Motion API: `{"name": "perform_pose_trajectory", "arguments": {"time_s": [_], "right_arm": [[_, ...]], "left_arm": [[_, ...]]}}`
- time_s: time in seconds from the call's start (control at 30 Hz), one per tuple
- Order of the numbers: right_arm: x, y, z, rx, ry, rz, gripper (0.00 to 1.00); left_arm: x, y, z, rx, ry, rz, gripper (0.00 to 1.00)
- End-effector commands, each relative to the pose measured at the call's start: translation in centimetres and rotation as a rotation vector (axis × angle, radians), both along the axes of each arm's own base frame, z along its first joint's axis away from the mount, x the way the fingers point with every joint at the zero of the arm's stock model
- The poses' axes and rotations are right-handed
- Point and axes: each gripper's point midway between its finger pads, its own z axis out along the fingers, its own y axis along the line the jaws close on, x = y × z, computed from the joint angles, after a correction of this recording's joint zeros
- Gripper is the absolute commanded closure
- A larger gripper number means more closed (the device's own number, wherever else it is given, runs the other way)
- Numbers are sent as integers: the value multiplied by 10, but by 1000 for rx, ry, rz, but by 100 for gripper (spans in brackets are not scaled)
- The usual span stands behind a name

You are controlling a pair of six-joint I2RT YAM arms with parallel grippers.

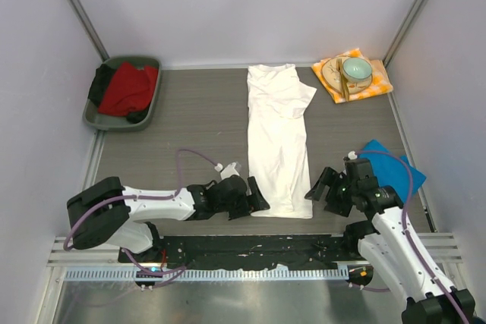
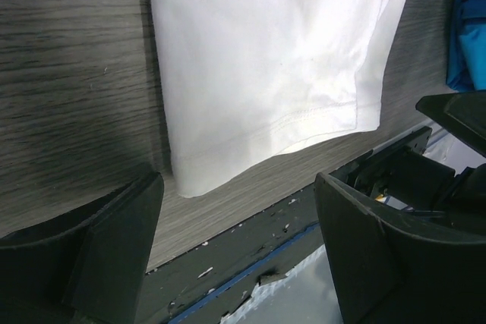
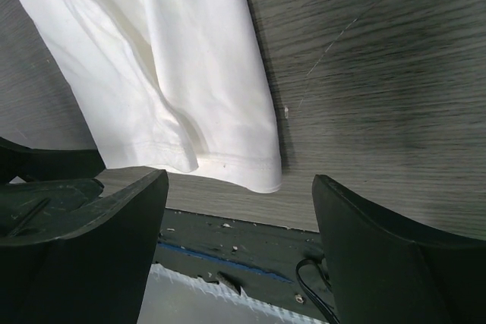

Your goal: Fold and stack the t-shirts

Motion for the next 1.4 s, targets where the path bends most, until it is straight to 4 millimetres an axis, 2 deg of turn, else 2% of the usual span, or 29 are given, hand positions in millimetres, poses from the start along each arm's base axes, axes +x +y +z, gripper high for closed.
{"name": "perform_pose_trajectory", "arguments": {"time_s": [0.0,0.03,0.1,0.23,0.5,0.57,0.6,0.67,0.7,0.8,1.03,1.37], "right_arm": [[6,8,2,26,-25,47,18],[6,10,2,28,-23,51,18],[6,12,-1,30,-12,62,19],[6,17,-6,28,10,74,19],[7,25,-11,12,19,86,20],[4,26,-14,6,27,91,19],[4,26,-15,2,29,90,19],[3,25,-17,-1,32,87,19],[2,24,-18,-7,33,86,20],[1,23,-20,-10,35,82,19],[-5,22,-27,-3,52,66,21],[-10,28,-40,9,77,68,40]], "left_arm": [[-9,15,-21,19,53,37,18],[-9,17,-23,20,56,45,24],[-10,21,-28,23,59,53,27],[-10,19,-36,23,67,53,39],[-8,9,-52,23,83,43,47],[-8,6,-54,14,89,38,52],[-9,5,-55,11,96,35,62],[-9,5,-56,3,97,39,71],[-10,6,-58,8,103,38,81],[-9,8,-60,3,106,43,93],[-8,13,-58,1,100,51,98],[-7,21,-57,8,93,68,98]]}}
